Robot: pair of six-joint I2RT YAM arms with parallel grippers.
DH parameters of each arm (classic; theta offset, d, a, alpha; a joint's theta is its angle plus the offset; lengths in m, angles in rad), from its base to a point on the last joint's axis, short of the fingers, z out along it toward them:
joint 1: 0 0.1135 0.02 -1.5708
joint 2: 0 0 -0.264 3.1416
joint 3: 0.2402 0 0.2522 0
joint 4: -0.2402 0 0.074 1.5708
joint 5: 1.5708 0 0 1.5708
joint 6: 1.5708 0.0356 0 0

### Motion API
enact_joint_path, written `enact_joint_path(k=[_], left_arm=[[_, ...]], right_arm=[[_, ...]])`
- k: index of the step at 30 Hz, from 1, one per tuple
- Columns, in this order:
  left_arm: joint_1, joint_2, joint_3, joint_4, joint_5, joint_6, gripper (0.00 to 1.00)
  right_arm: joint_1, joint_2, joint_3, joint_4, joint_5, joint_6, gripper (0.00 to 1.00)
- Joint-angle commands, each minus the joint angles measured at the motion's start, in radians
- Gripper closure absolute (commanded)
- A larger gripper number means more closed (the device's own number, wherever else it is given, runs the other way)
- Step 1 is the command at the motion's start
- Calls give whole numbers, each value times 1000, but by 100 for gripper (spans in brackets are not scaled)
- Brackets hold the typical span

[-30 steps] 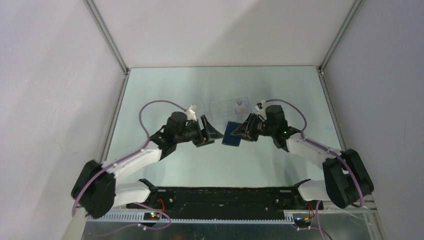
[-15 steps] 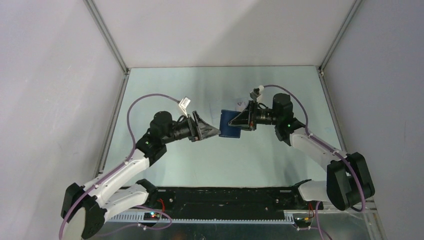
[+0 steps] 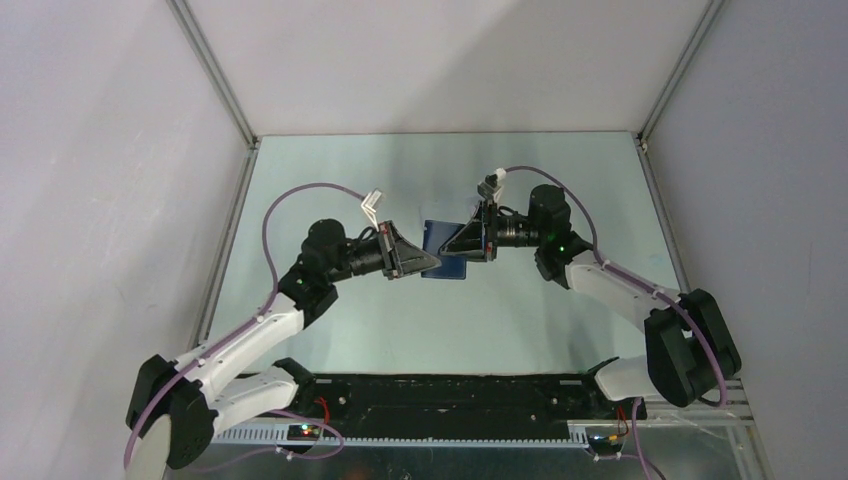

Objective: Put the credit cards into the card holder
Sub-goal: Open the card holder at the center of the board.

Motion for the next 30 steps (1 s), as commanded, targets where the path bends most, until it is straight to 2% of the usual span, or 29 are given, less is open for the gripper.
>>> enact_joint_path(k=[1, 2, 3, 4, 5, 6, 7, 8, 9, 10, 12, 15, 17, 23, 30], left_arm=[[-3, -17, 3, 65, 8, -18, 97], [-3, -27, -2, 66, -9, -20, 99], [-2, -38, -14, 66, -19, -21, 100], [-4, -44, -20, 65, -41, -21, 100], [-4, -54, -32, 65, -54, -20, 100], [-3, -58, -38, 61, -78, -18, 100], [-3, -68, -46, 55, -103, -13, 100], [-3, -71, -49, 36, -115, -10, 100], [-6, -83, -50, -1, -146, 3, 100], [-7, -89, -47, -32, -165, 15, 100], [-27, -107, -19, -175, -256, 69, 100], [-57, -122, 59, -412, -420, 147, 100], [-72, -124, 81, -476, -471, 153, 100], [-130, -115, 123, -610, -606, 133, 100], [-183, -93, 127, -642, -635, 94, 100]], right_arm=[[-2, -11, 52, 18, 5, -18, 87], [-6, -20, 58, -26, 19, -33, 81], [-8, -26, 69, -57, 30, -77, 69], [-11, -45, 75, -135, 57, -101, 62], [-12, -55, 93, -229, 78, -164, 47], [-13, -79, 102, -278, 120, -200, 39], [-14, -104, 124, -376, 146, -265, 26], [-16, -115, 133, -416, 200, -298, 19], [-15, -139, 152, -518, 229, -360, 7], [-13, -150, 163, -564, 291, -392, 2], [-10, -183, 196, -693, 402, -503, 1], [-6, -213, 243, -836, 537, -574, 1], [3, -206, 271, -890, 580, -604, 1], [95, -117, 355, -978, 654, -651, 3], [233, 28, 461, -1020, 699, -669, 18]])
